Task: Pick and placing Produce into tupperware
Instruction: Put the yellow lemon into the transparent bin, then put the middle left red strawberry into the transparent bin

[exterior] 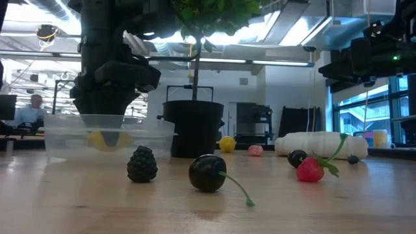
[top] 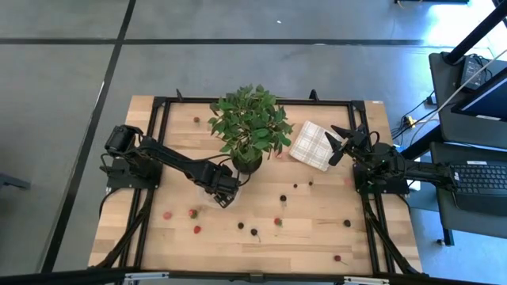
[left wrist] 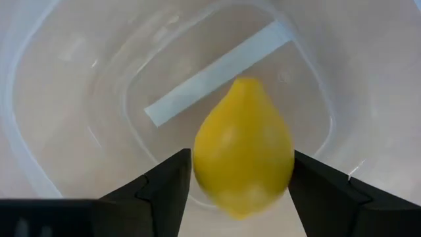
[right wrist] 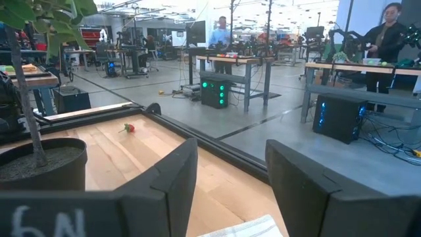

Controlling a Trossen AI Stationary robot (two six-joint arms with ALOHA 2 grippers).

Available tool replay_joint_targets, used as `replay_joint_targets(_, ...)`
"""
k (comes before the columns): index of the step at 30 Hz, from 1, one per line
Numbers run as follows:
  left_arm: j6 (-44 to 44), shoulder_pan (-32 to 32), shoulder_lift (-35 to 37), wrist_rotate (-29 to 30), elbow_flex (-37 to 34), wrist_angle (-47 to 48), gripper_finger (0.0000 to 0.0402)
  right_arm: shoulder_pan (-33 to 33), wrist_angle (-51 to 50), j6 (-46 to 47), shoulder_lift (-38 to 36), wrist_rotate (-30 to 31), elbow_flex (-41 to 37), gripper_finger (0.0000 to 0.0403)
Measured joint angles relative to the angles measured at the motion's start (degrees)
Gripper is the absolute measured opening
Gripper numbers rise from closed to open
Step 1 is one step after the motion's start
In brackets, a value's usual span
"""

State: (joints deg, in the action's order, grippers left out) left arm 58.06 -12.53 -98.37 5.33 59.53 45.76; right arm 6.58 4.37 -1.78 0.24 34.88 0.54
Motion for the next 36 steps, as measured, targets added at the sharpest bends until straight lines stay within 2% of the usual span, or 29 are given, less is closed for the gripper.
replay_joint_targets(14, -0.6, 0.0, 1.4, 0.5, 0.0, 0.1, 0.0235, 0.0, 0.0, 0.0, 0.0, 0.0, 0.0, 0.0182)
replay_joint_targets(26, -1.1, -0.9, 12.3, 0.8, 0.0, 3.3, 0.0235, 0.0, 0.0, 0.0, 0.0, 0.0, 0.0, 0.0182)
replay_joint_targets(36, -1.6, -7.3, 19.7, -3.5, 0.0, 3.0, 0.0235, 0.0, 0.0, 0.0, 0.0, 0.0, 0.0, 0.0182)
